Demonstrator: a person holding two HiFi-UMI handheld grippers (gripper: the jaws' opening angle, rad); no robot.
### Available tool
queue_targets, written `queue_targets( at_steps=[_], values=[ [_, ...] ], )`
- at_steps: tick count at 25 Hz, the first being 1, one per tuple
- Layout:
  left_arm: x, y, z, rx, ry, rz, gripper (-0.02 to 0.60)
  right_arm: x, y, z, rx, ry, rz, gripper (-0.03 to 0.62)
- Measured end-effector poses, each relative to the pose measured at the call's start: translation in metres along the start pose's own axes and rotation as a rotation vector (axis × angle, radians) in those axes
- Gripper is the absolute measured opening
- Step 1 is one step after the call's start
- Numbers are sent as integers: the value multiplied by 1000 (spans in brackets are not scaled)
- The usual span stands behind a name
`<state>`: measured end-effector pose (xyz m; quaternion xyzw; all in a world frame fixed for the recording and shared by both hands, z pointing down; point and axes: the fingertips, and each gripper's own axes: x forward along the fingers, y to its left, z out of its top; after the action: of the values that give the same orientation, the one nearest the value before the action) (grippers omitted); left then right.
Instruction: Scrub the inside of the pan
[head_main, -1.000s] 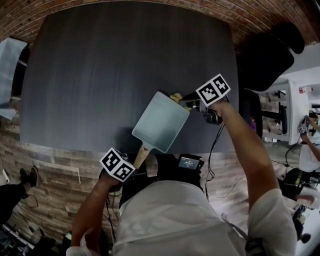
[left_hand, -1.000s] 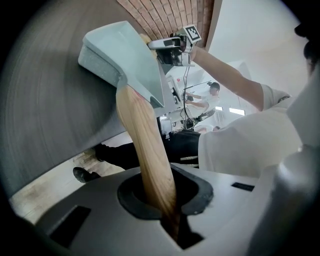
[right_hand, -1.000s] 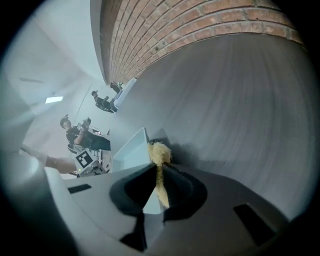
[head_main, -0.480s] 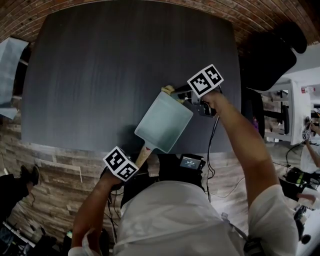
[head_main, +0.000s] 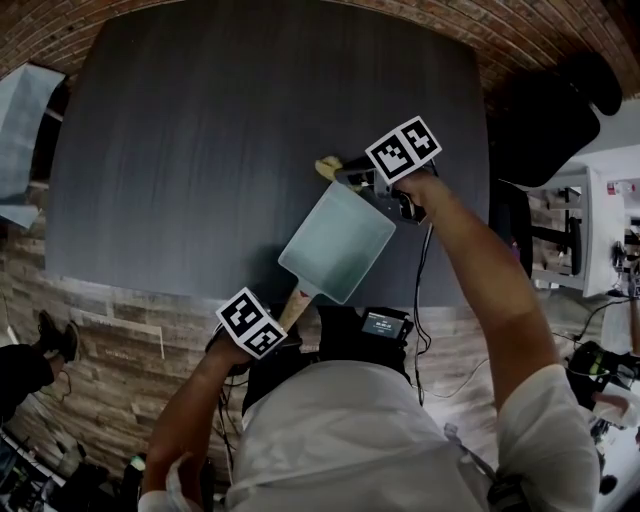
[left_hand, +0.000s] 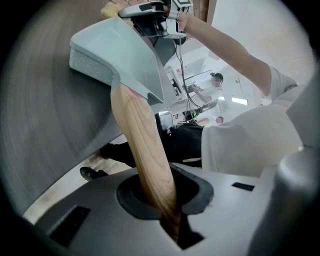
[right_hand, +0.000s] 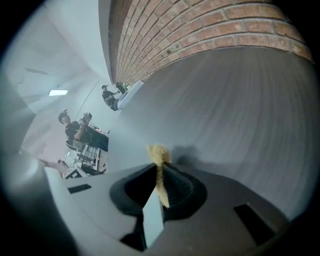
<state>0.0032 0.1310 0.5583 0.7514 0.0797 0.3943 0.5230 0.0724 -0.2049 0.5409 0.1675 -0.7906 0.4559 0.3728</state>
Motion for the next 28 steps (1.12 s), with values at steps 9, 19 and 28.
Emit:
queue_targets(
  at_steps=[9, 19, 28],
  values=[
    [5, -3, 16, -11, -90, -30, 44, -5, 5, 39, -256, -68, -198, 44],
    [3, -3, 35, -47, -252, -48, 41, 26, 18, 23, -609, 126, -362, 44],
    [-3, 2, 42, -109, -351, -40, 21, 31, 24, 8, -633, 219, -387, 44]
  ],
)
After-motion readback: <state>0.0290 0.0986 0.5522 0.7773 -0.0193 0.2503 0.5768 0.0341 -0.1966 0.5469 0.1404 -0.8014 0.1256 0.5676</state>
